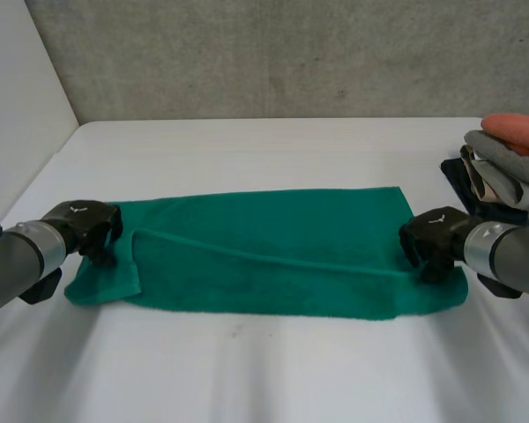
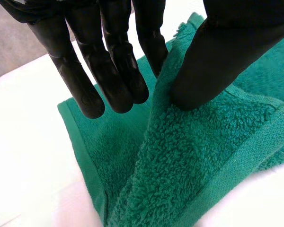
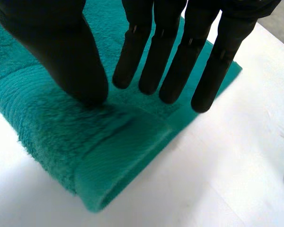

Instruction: Fold the laundry.

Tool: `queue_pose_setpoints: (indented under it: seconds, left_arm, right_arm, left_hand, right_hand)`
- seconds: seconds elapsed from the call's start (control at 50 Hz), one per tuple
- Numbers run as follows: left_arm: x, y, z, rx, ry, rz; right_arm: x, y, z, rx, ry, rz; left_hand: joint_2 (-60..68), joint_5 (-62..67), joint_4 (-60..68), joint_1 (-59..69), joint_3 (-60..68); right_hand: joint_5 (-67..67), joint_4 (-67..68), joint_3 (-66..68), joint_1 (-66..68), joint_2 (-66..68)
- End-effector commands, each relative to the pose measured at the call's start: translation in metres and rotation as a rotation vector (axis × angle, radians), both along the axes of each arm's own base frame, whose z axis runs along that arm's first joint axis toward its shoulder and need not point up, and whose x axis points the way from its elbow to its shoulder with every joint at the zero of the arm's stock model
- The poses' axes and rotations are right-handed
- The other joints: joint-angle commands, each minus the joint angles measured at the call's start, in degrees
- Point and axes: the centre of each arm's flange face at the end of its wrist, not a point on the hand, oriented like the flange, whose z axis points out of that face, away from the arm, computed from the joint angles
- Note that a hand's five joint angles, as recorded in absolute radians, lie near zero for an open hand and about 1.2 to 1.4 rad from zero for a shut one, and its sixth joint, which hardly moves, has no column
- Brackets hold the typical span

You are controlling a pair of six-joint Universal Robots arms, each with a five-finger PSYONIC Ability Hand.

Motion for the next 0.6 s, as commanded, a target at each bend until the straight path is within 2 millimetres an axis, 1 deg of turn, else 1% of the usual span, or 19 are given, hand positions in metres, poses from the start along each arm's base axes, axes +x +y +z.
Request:
queue_pose_setpoints:
  seconds: [0.02,0.04,0.12,0.22,0.32,0.46,0.54,0.6]
  left_arm:
    - [0.004,0.005,0.006,-0.055,0.005,0.006]
    - [0.005,0.006,0.008,-0.062,0.007,0.010]
    - [0.007,0.011,0.007,-0.062,0.009,0.012]
    - [0.009,0.016,0.004,-0.053,0.009,0.013]
    - [0.012,0.020,0.001,-0.045,0.011,0.017]
    - [0.015,0.020,-0.006,-0.037,0.011,0.024]
    - [0.017,0.019,-0.010,-0.023,0.012,0.026]
    - [0.017,0.019,-0.014,-0.007,0.014,0.024]
  right_arm:
    - [-0.004,0.004,0.025,-0.017,0.021,-0.016]
    - [-0.004,0.005,0.028,-0.023,0.026,-0.015]
    - [-0.003,0.006,0.032,-0.034,0.051,-0.011]
    - [-0.005,0.005,0.028,-0.001,0.105,-0.018]
    - [-0.008,0.010,0.024,0.084,0.126,-0.027]
    - [-0.009,0.021,0.030,0.133,0.089,-0.017]
    - [-0.009,0.029,0.026,0.142,0.097,-0.008]
    - [-0.007,0.027,0.014,0.109,0.105,0.009]
  left_hand:
    - [11.5,13.7,11.3,14.6,11.8]
    - [11.5,13.7,11.3,14.6,11.8]
    - [11.5,13.7,11.3,14.6,11.8]
    - [11.5,13.7,11.3,14.6,11.8]
    - [11.5,13.7,11.3,14.6,11.8]
    - [11.5,13.7,11.3,14.6,11.8]
    - [11.5,13.7,11.3,14.6,11.8]
    - [11.5,13.7,11.3,14.6,11.8]
  right_hand:
    - [-8.2,-8.6,-8.5,-8.0,-7.9]
    - [-12.4,-12.8,-12.7,-12.2,-12.1]
    - [-21.5,-21.8,-21.8,-21.3,-21.2]
    - [-24.9,-25.2,-25.2,-24.7,-24.6]
    - [-24.9,-25.2,-25.2,-24.7,-24.6]
    - [-24.9,-25.2,-25.2,-24.7,-24.6]
    - [-23.6,-23.9,-23.8,-23.4,-23.2]
    - [-14.3,-14.7,-14.6,-14.2,-14.0]
